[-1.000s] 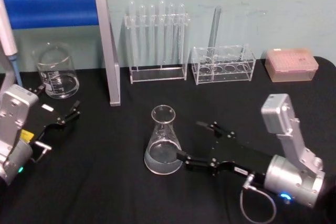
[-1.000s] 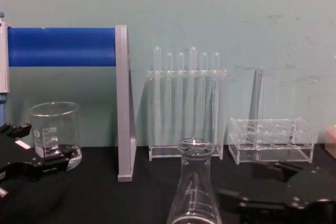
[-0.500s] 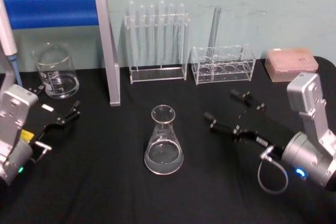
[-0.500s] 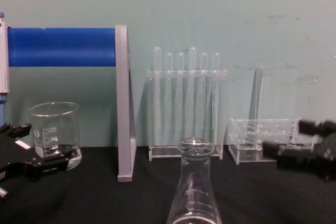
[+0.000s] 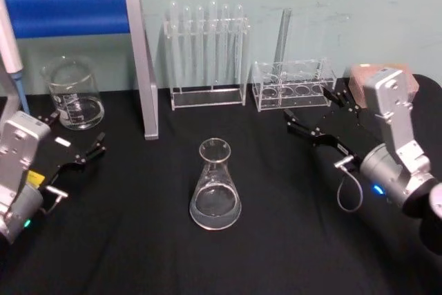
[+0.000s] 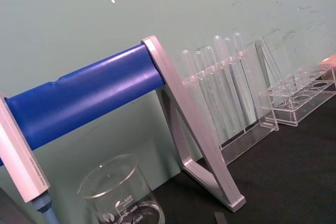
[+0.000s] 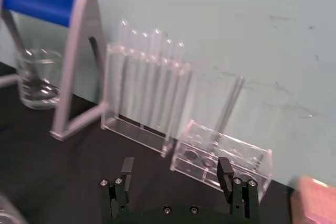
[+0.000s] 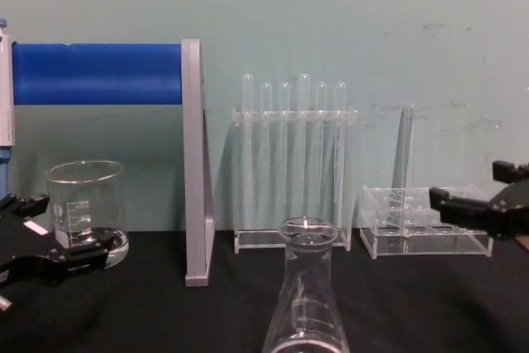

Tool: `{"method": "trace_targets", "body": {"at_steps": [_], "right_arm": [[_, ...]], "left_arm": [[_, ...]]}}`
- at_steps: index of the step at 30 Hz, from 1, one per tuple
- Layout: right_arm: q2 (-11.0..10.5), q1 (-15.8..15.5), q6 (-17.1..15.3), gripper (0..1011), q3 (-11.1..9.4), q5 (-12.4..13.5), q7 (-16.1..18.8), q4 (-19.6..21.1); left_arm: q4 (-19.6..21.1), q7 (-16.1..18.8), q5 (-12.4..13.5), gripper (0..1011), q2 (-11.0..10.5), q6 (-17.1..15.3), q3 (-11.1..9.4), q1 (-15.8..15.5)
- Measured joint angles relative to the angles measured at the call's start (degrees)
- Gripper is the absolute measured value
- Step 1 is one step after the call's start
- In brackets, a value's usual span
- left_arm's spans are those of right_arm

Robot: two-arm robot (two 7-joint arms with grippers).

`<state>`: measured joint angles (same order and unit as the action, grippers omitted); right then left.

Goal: Grasp the erlenmeyer flask with one hand, shake it three times, then place it back.

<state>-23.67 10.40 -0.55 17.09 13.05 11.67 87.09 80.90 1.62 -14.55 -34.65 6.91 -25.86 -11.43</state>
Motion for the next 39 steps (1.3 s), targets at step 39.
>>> {"method": "trace_targets", "body": {"at_steps": [39], "right_arm": [[4.6,3.1,3.7,1000,0.8,-10.1,-5.0,-9.1]], "left_arm": [[0.0,0.0,0.0,1001,0.0,0.0,0.0,0.0]]}}
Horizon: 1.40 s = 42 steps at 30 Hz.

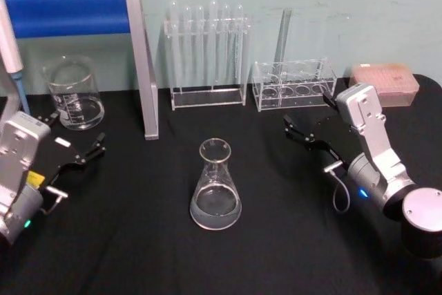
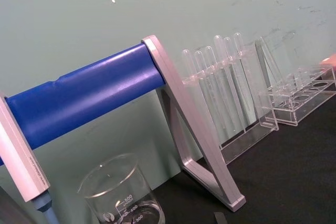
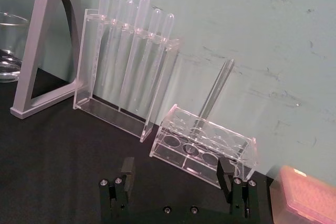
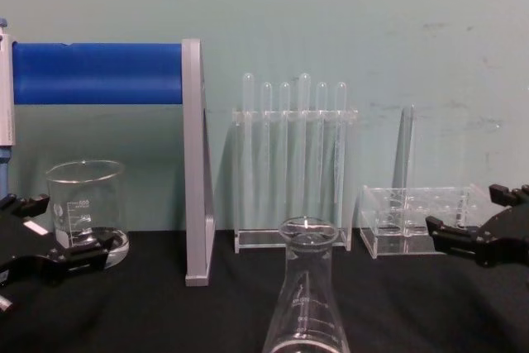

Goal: Grasp the erlenmeyer flask with one hand, shake it three times, then place it back.

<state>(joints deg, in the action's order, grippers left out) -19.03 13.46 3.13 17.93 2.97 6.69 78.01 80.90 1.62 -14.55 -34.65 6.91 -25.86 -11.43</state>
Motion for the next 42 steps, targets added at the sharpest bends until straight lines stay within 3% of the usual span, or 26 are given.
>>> {"method": "trace_targets", "body": {"at_steps": [42], "right_arm": [[-0.1,0.1,-0.2,1000,0.2,-0.5,-0.3,0.1]], "left_arm": [[0.0,0.0,0.0,1001,0.0,0.0,0.0,0.0]]}}
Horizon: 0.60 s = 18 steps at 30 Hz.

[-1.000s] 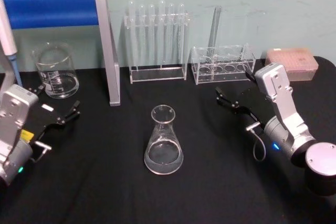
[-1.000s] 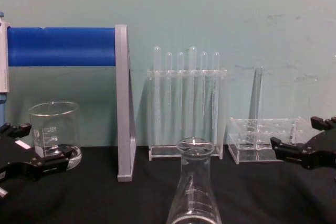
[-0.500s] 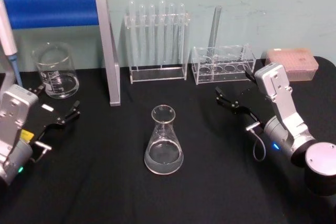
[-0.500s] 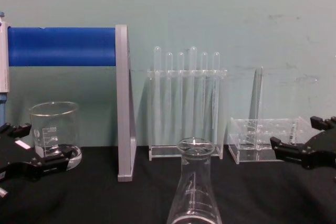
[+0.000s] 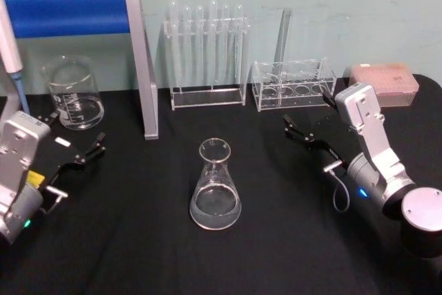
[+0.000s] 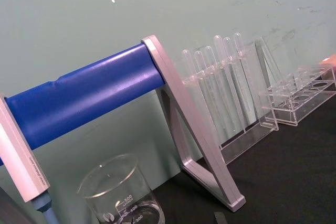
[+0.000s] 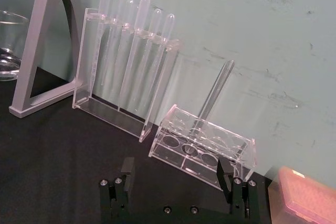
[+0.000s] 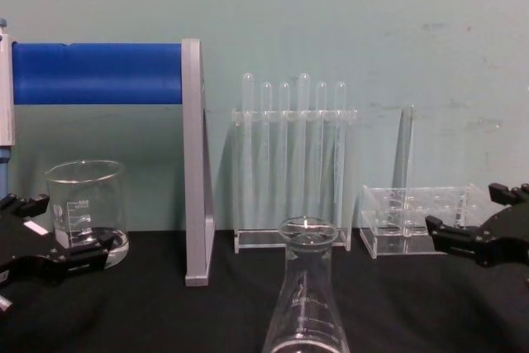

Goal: Grasp the erlenmeyer flask with one hand, shake it three times, then place it back.

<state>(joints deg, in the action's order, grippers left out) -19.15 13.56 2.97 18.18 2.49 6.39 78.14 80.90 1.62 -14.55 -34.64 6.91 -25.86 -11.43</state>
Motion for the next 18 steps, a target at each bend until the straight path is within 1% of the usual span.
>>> {"method": "trace_targets", "body": {"at_steps": [18], "right_arm": [[0.0,0.0,0.0,1000,0.0,0.0,0.0,0.0]], "left_arm": [[0.0,0.0,0.0,1001,0.0,0.0,0.0,0.0]]}}
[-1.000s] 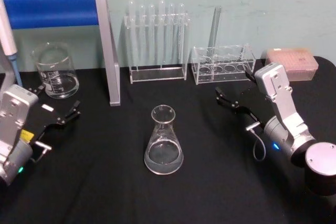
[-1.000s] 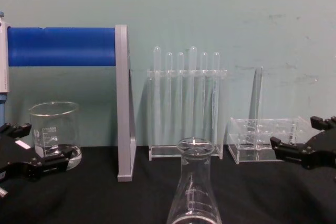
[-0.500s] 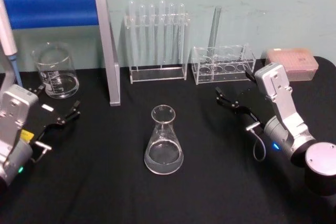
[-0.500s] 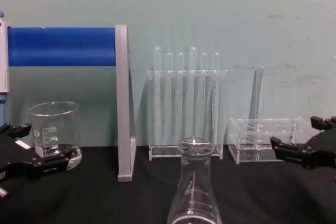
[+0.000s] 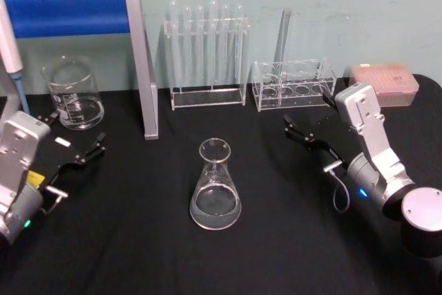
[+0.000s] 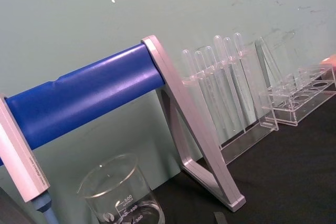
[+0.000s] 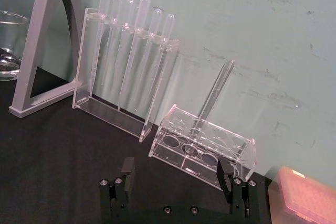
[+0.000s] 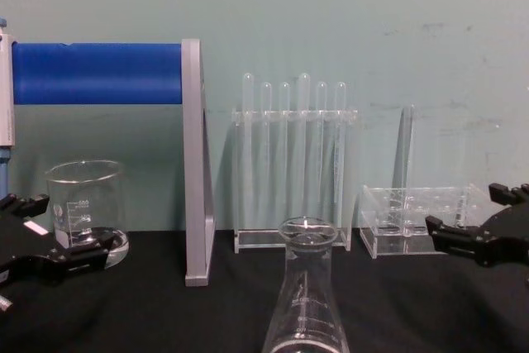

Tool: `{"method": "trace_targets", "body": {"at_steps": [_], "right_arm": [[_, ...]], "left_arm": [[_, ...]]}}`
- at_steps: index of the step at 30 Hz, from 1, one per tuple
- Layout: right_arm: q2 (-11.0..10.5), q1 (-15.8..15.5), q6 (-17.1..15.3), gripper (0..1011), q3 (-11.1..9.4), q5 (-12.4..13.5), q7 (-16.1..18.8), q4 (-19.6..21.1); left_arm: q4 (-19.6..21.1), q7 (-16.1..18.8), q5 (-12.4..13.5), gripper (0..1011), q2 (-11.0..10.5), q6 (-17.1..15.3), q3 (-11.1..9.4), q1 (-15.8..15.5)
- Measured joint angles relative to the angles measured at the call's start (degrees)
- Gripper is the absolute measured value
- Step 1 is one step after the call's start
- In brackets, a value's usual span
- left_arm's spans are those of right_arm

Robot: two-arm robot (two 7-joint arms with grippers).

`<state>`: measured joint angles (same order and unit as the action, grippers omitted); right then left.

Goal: Grasp the erlenmeyer flask with one hand, shake it three times, then place it back.

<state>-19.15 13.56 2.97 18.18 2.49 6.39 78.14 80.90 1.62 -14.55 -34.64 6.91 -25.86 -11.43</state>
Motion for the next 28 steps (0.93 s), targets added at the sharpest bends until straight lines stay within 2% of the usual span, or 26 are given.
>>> {"method": "trace_targets", "body": {"at_steps": [28], "right_arm": [[0.0,0.0,0.0,1000,0.0,0.0,0.0,0.0]], "left_arm": [[0.0,0.0,0.0,1001,0.0,0.0,0.0,0.0]]}}
